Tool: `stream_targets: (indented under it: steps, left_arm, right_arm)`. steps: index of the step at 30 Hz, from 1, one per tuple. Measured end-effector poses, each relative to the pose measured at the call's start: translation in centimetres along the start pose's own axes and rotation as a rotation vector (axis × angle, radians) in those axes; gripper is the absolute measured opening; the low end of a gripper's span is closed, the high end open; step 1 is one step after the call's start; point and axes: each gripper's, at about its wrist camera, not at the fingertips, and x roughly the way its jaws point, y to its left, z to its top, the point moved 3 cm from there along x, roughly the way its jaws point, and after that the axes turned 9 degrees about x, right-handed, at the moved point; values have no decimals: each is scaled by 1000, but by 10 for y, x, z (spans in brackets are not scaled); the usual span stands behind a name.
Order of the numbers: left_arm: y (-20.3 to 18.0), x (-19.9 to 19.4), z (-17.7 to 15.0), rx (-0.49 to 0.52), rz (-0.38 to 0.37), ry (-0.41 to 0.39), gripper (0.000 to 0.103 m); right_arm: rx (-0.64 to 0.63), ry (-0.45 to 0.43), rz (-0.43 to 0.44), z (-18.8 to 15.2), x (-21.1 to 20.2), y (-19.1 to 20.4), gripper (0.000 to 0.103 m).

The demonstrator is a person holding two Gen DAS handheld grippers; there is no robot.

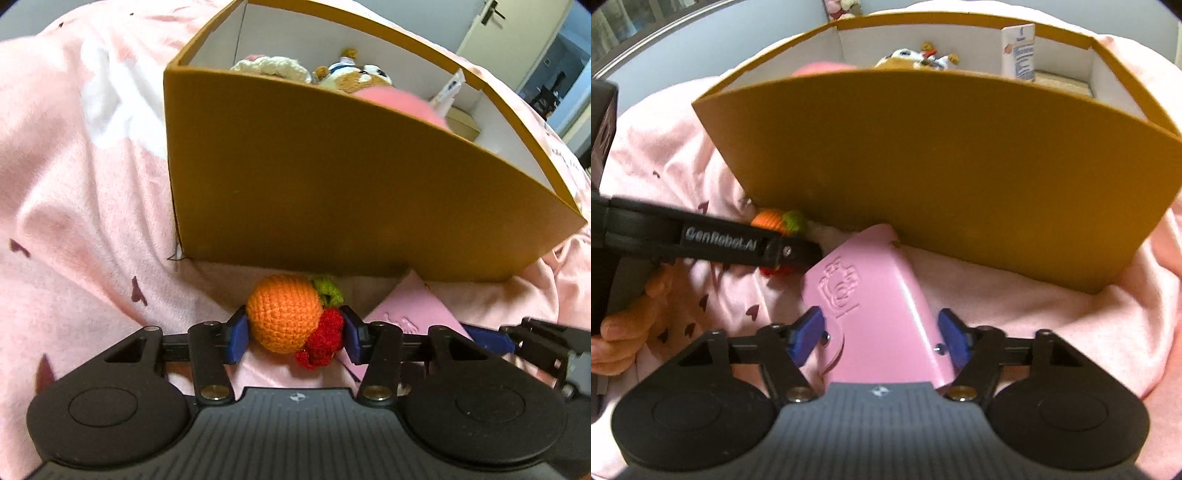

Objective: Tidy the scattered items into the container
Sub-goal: 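Grasp the pink card wallet with the right gripper while the left grasps the crocheted orange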

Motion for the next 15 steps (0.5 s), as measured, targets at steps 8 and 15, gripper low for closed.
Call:
stream_targets:
  steps: [8, 15]
  left_arm:
    - [-1, -24, -10, 55, 28, 10, 58]
    - [-12, -49, -21, 101, 20, -1, 58]
  right_arm:
    - [18, 16, 36, 2, -22, -2, 37]
    - [-68, 25, 44, -4, -38, 16, 25]
